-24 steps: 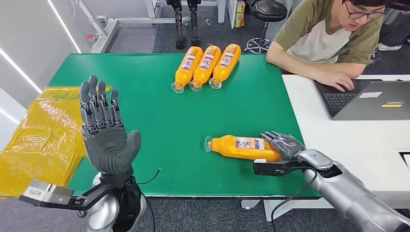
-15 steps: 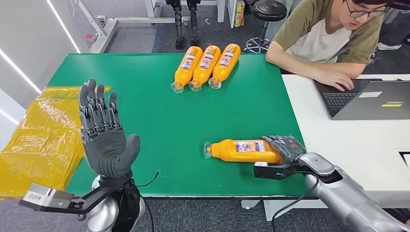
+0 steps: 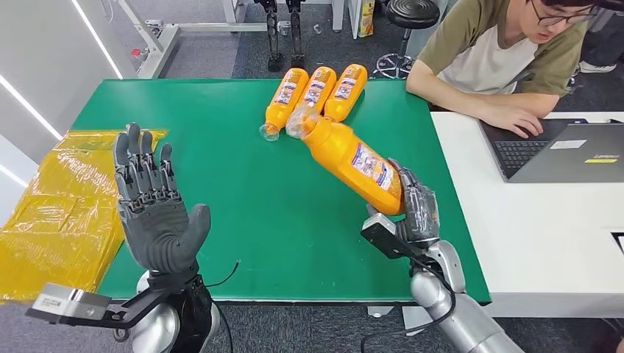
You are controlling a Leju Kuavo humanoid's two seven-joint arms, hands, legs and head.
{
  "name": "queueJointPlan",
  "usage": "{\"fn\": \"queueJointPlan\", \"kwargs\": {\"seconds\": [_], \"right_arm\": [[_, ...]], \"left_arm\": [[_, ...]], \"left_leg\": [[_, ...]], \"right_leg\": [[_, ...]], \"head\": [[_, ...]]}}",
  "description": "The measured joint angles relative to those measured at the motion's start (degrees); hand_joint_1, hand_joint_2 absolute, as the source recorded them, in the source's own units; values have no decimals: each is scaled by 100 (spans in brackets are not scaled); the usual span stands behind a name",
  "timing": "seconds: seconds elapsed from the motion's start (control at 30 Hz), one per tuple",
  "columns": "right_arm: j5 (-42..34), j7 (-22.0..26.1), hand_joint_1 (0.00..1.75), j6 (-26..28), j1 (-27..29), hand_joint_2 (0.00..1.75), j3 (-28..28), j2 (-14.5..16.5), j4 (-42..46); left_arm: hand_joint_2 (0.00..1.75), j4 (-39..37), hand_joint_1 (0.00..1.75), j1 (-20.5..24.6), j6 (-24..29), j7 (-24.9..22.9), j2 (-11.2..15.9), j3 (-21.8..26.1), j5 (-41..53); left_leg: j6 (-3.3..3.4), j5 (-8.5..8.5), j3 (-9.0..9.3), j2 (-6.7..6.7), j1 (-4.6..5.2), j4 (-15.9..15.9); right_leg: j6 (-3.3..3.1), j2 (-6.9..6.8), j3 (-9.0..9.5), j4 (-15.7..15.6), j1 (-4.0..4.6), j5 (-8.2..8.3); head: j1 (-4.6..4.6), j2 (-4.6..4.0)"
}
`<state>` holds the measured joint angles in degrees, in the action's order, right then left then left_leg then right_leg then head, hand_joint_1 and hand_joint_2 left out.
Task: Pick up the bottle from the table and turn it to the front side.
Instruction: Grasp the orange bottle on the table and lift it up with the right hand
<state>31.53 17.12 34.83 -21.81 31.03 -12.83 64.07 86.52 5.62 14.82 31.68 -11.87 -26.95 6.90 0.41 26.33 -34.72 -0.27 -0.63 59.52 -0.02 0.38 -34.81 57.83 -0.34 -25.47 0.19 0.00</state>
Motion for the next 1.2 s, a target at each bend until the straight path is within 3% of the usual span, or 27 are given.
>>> {"fn": "queueJointPlan", "kwargs": {"seconds": [0.17, 0.33, 0.53, 0.77, 1.0, 1.2], "right_arm": [[-633, 839, 175, 350, 694, 175, -209, 635, 752], [-852, 813, 175, 308, 1215, 175, -195, 956, 1280], [-724, 564, 175, -53, 1291, 175, 169, 990, 1419], [73, 78, 175, -823, 1259, 175, 624, 966, 1504], [460, 11, 175, -1344, 1009, 175, 724, 896, 1363], [716, -61, 175, -1651, 723, 175, 724, 843, 1100]], "left_arm": [[175, -227, 0, 64, -255, -156, -52, -4, -268], [175, -620, 0, 264, -475, -543, -65, -109, -128], [175, -1122, 0, 569, -955, -639, -63, -346, 135], [175, -1537, 0, 921, -1208, -620, -86, -443, 184], [175, -1843, 0, 1096, -1203, -471, -85, -442, 136], [175, -1922, 0, 1105, -892, -509, -85, -427, 279]], "left_leg": [[-6, 11, -4, 1, 0, 0], [-6, 14, -11, -1, 0, 0], [-6, 14, -11, 3, 3, 2], [-6, 14, -13, 2, 2, 1], [-6, 14, -14, 4, 2, 2], [-6, 14, -14, 3, 3, 3]], "right_leg": [[4, 1, -6, 0, -1, -11], [5, 0, -11, -1, -3, -14], [4, 3, -12, -1, -4, -11], [3, 3, -15, 0, -2, -12], [3, 5, -15, 0, -3, -12], [3, 5, -15, 0, -3, -11]], "head": [[0, 0], [1, 0], [1, 0], [-1, 0], [1, 0], [1, 0]]}}
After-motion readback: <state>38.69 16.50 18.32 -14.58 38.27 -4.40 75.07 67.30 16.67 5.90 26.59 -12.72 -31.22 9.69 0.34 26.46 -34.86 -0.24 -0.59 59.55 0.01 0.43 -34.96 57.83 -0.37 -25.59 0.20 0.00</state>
